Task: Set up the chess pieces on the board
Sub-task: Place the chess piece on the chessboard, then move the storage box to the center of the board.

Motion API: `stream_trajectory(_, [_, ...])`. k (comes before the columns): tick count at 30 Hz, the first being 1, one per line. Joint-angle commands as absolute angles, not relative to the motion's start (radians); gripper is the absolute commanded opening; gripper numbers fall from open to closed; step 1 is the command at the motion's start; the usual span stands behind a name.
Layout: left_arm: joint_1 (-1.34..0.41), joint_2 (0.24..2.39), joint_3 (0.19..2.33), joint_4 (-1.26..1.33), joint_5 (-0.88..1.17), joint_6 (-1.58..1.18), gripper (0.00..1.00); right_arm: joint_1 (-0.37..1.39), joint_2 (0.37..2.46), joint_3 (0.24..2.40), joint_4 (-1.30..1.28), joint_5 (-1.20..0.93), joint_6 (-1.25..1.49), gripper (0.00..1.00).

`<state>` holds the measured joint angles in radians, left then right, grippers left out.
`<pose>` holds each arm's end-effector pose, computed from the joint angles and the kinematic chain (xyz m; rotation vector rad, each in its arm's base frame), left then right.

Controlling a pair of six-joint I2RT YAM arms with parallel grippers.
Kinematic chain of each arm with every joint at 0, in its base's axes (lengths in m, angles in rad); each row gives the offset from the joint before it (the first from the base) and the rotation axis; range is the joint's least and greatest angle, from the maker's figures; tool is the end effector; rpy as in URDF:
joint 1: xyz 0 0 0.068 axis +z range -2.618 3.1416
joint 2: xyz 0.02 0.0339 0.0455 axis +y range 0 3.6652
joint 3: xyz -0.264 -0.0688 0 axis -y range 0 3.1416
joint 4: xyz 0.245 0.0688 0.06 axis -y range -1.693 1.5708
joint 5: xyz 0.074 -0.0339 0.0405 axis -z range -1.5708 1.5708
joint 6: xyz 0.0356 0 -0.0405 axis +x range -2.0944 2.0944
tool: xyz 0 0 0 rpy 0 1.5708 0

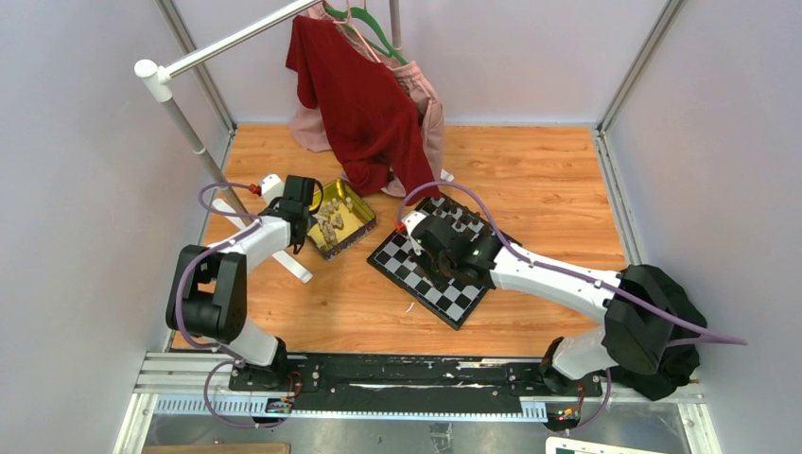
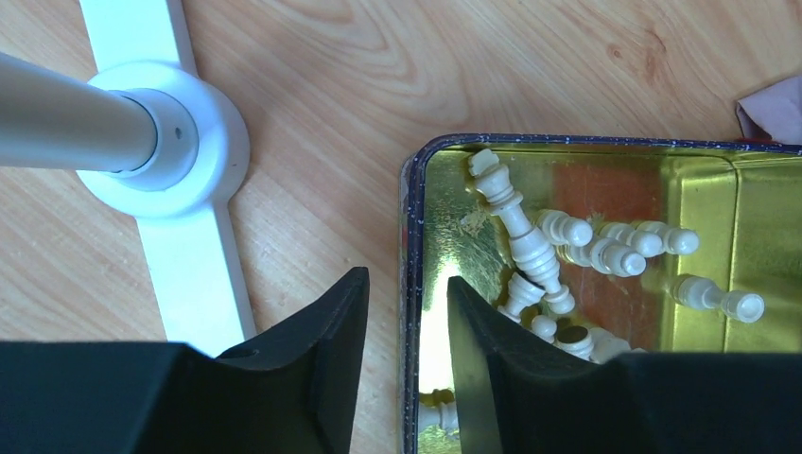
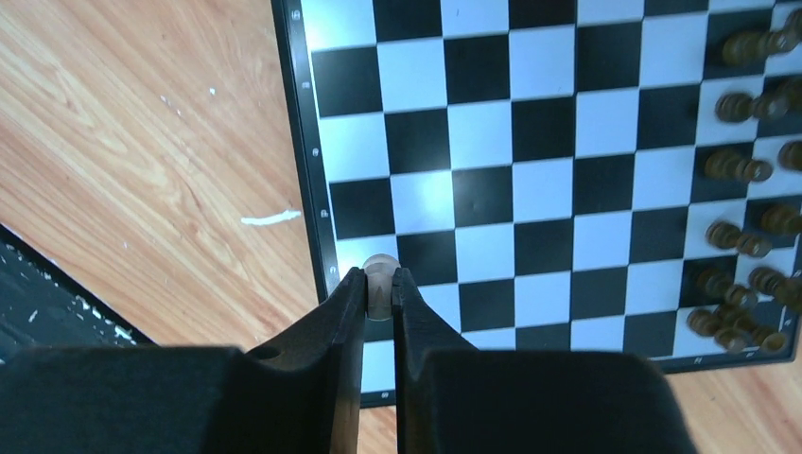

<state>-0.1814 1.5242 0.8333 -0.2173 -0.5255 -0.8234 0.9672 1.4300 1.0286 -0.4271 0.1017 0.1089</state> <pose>0.2975 -0.0364 0.1847 -0.9345 2.1310 0.1624 0.1766 0.2498 0.2538 -0.9665 2.2278 0.3781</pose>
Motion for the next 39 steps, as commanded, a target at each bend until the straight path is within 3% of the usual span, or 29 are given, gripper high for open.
stream_trajectory(1, [-0.172,1.54,0.864,-0.184,-0.521,-0.838,0.38,1.001,1.358,0.971,-0.474,0.144,0.181,0.0])
stream_trajectory(15, [-0.172,1.52,0.83,-0.183,-0.456,-0.841,0.17,1.038,1.256,0.859,-0.536,0.196,0.294,0.0])
stream_trajectory(39, [-0.271,1.299,0.668,-0.235,-0.44,-0.822,0.14,1.063,1.299,0.822,-0.493,0.222,0.325,0.0])
